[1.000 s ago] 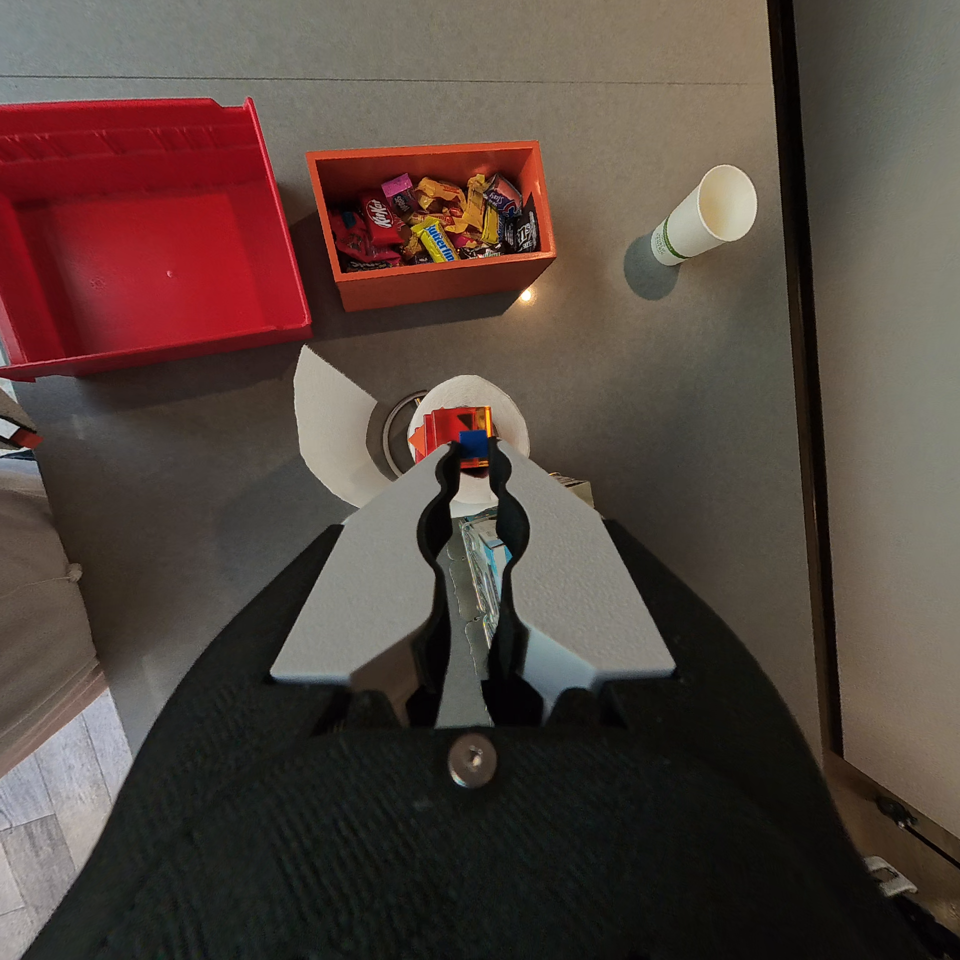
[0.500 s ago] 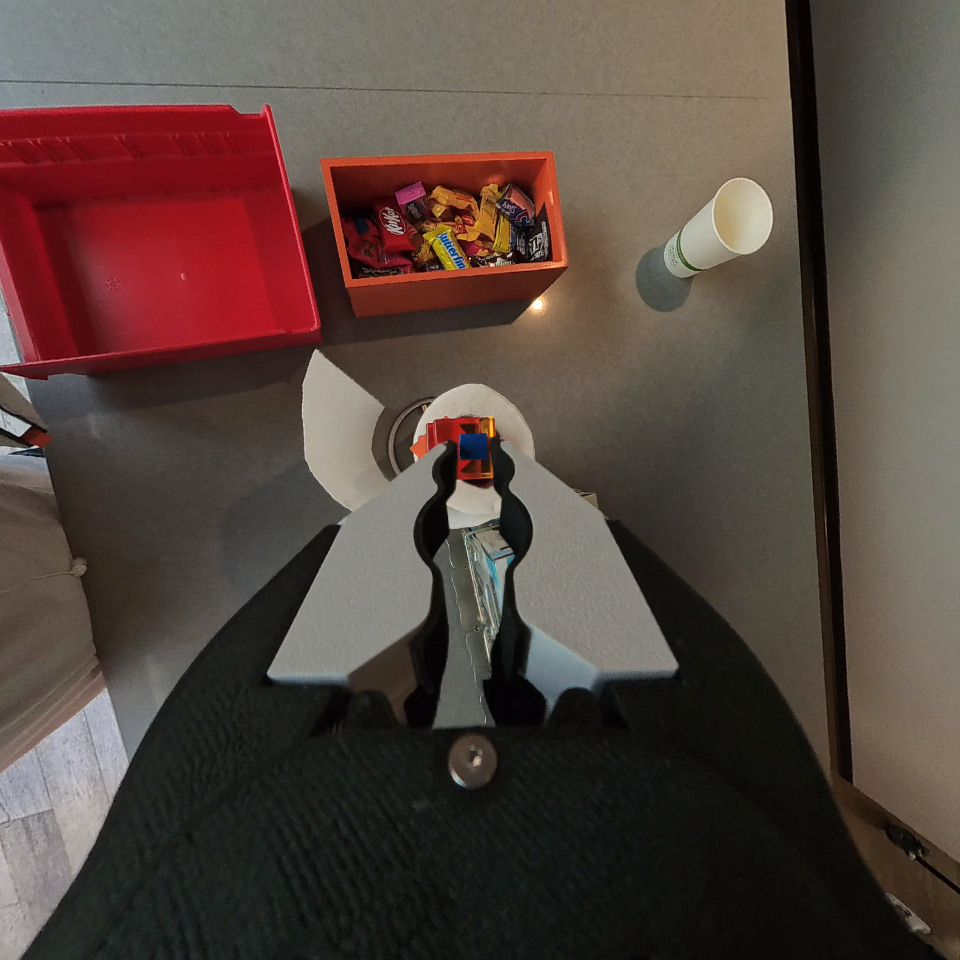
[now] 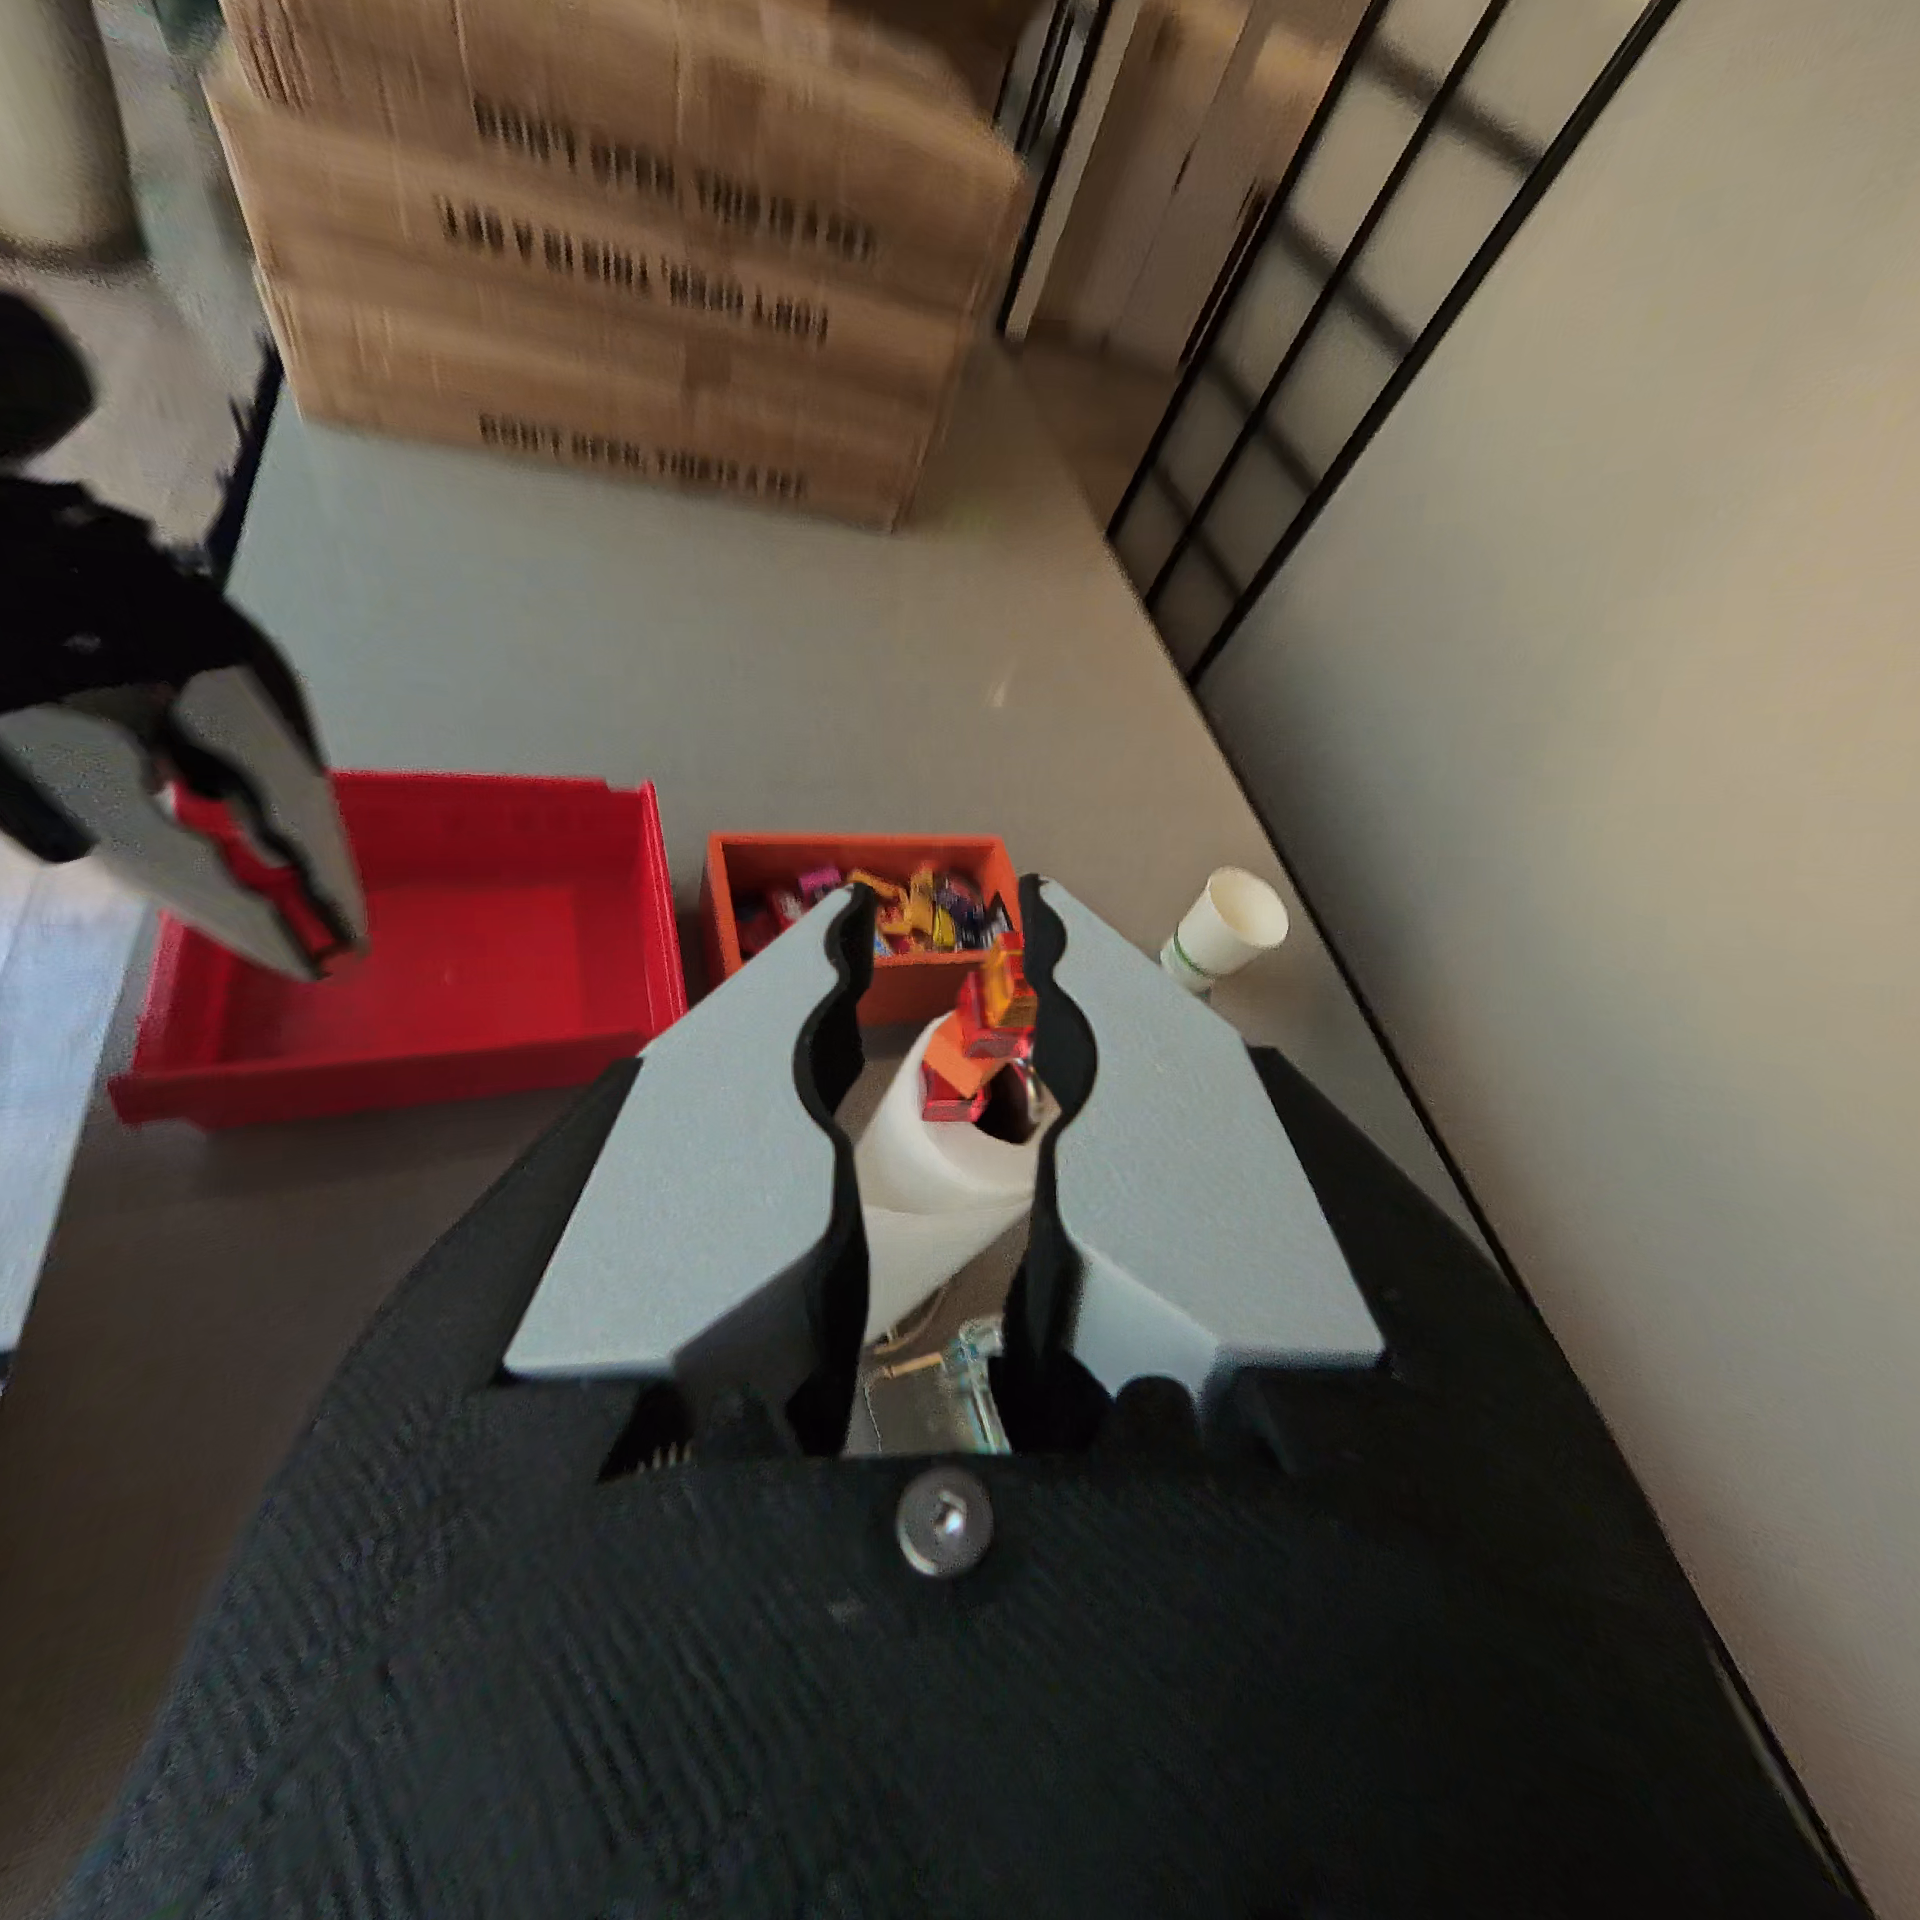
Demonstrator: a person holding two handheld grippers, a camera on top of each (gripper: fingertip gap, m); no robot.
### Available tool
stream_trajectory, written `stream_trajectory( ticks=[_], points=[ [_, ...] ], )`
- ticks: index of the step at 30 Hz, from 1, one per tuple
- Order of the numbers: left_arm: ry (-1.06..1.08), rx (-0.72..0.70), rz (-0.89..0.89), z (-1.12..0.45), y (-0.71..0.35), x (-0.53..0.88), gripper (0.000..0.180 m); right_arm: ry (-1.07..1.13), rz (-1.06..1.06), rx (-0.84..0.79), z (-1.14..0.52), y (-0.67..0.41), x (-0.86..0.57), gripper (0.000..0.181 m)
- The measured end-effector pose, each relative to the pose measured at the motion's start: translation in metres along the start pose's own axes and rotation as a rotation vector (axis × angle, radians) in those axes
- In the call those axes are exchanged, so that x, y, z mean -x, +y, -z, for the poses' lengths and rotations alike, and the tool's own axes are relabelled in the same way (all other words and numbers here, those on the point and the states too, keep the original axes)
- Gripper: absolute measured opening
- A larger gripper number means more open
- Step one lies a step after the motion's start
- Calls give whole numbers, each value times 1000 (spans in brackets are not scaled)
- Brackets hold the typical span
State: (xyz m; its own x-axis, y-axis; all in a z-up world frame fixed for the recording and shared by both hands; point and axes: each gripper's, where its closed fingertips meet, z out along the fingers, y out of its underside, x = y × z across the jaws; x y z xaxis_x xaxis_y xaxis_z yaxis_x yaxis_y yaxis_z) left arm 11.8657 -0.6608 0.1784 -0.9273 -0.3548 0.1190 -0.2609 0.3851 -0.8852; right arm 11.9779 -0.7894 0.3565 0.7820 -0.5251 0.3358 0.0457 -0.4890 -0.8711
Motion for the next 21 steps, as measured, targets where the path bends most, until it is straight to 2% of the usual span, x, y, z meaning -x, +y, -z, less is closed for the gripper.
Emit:
stream_trajectory(
  ticks=[3, 5, 8, 11, 14, 19, 21],
  points=[
    [-9, -49, -83, 3, -65, 16, 9, 60, -55, -155, 28, 34, 24, 23],
    [24, -50, -115, -1, -103, 19, 9, 55, -115, -185, 33, 69, 42, 21],
    [-9, 0, -190, -14, -143, 33, 9, 44, -227, -196, 28, 115, 59, 21],
    [-21, 31, -228, -29, -173, 46, 9, -15, -346, -312, 23, 129, 64, 22],
    [-19, 80, -219, -43, -189, 62, 9, -24, -360, -423, 20, 132, 55, 15],
    [-42, 153, -207, -65, -200, 91, 9, 24, -399, -426, 4, 151, 38, 10],
    [-49, 182, -202, -72, -202, 100, 9, 25, -421, -372, -1, 156, 31, 9]
  ],
)
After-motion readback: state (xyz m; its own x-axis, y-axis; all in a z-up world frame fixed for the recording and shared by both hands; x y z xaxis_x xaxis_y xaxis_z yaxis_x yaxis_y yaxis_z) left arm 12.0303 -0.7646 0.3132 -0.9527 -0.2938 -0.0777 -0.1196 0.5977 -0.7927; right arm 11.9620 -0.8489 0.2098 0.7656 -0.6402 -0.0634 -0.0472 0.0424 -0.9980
